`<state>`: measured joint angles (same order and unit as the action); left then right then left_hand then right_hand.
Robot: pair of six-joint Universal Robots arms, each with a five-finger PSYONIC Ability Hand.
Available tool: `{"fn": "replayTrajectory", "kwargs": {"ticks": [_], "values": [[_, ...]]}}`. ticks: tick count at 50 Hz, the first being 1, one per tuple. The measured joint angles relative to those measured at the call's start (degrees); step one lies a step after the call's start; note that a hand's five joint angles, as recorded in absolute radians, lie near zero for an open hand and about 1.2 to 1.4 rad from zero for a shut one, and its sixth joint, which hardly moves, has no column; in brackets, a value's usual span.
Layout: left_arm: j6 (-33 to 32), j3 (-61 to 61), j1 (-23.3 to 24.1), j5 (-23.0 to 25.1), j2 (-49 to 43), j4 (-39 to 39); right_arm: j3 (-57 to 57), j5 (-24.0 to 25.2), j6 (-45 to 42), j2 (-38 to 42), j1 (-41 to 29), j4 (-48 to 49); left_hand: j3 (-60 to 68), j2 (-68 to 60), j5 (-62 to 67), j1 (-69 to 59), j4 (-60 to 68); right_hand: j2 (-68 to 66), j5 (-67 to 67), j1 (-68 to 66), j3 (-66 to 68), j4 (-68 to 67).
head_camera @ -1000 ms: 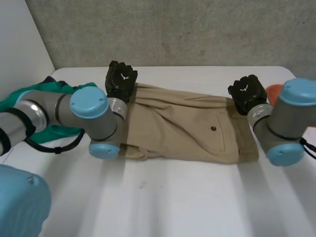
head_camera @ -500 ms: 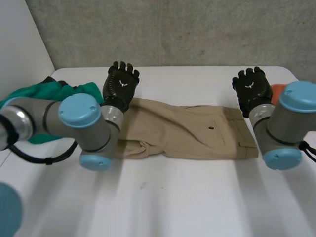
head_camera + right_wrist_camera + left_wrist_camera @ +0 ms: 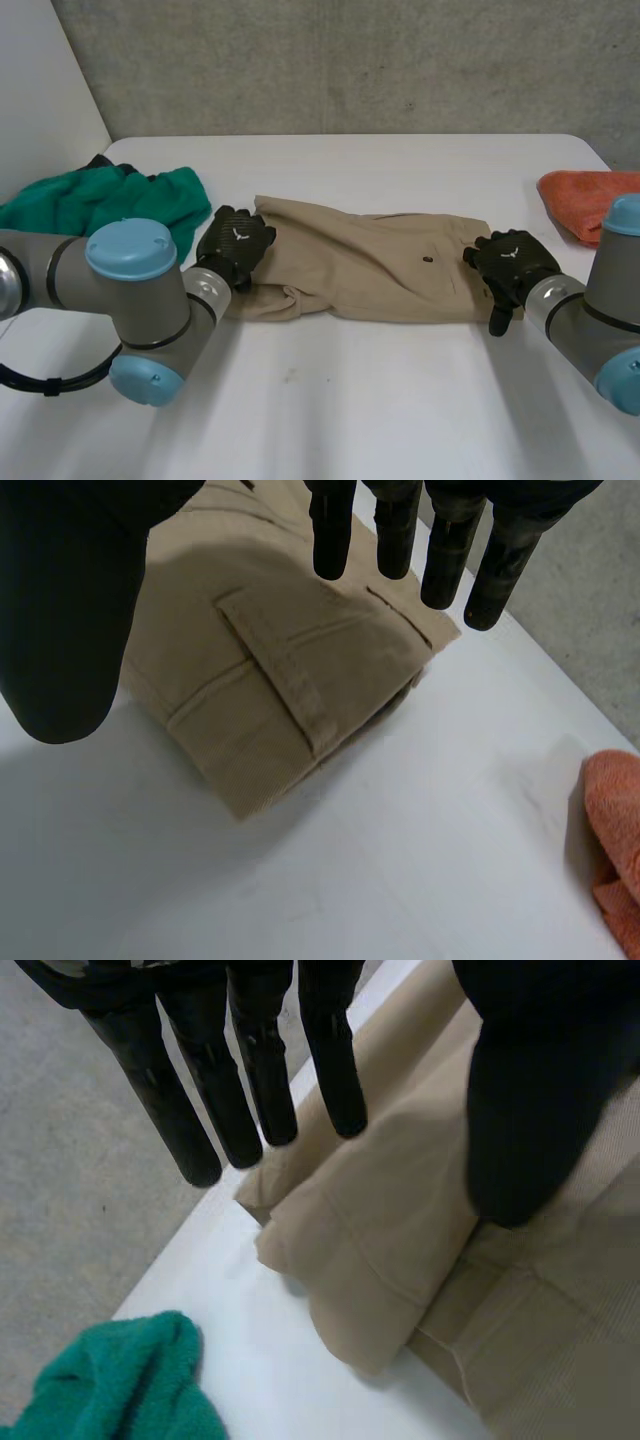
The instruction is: Fold the laundry.
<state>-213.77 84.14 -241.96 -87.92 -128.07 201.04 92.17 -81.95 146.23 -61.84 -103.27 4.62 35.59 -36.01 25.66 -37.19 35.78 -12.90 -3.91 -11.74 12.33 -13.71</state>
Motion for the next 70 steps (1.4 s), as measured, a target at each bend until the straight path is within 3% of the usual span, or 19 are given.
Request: {"fn": "replayTrajectory", "kwargs": {"ticks": [5,8,29,34,47,51,54,56,57,70], "values": [[0.68,-1.54,-0.22,-0.07,-1.94,0.03,0.46,-0.03,1.07,0.06,0.79,0.18,27.08,-26.94,26.83,-27.74,27.22,0.0,0.0,0.0,0.0,0.0],[0.69,-1.79,-0.17,-0.26,-2.64,0.0,0.77,-0.09,1.56,0.07,1.32,0.36,32.24,-32.16,30.58,-29.11,32.52,-0.17,-0.15,-0.19,0.46,-0.11],[-0.37,10.47,1.48,-1.82,9.86,-0.37,3.82,3.61,1.82,-0.12,3.7,1.73,32.58,-32.51,30.58,-29.09,32.82,-4.97,-4.89,-5.13,6.29,-4.88],[-0.02,10.47,0.78,-2.17,9.5,0.06,4.03,3.78,1.84,-0.12,3.66,1.75,-1.74,2.49,-1.77,6.95,-1.92,-4.97,-5.04,-5.13,6.29,-4.87],[0.52,7.47,-1.72,-1.86,5.48,0.48,4.87,3.66,1.86,-0.21,3.66,2.31,-3.66,4.33,-4.43,7.81,-4.33,-4.97,-5.06,-5.13,6.29,-4.88],[0.42,7.25,-1.77,-1.82,4.12,0.27,5.09,3.65,1.87,-0.42,3.65,3.05,-3.54,4.19,-4.19,7.45,-4.17,-4.98,-5.15,-5.29,6.38,-4.91],[0.44,7.23,-1.76,-1.84,3.54,0.12,5.15,3.65,1.87,-0.57,3.63,3.83,13.64,-13.39,13.34,-14.27,13.58,-6.31,-6.06,-6.36,7.71,-6.23],[0.46,7.22,-1.74,-1.9,3.45,0.11,5.14,3.65,1.87,-0.61,3.61,4.17,15.6,-15.33,15.28,-16.26,15.53,-6.86,-6.56,-6.87,8.24,-6.78],[0.49,7.22,-1.73,-2.09,3.41,0.15,5.11,3.66,1.86,-0.63,3.59,4.59,29.46,-29.29,29.13,-28.28,29.59,-8.73,-8.08,-8.36,10.12,-8.64],[0.06,8.85,-1.49,-4.34,6.36,0.06,4.53,3.76,1.79,-0.48,3.55,8.31,32.45,-32.46,31.03,-28.48,32.83,-20.5,-17.8,-17.2,21.09,-19.63]]}}
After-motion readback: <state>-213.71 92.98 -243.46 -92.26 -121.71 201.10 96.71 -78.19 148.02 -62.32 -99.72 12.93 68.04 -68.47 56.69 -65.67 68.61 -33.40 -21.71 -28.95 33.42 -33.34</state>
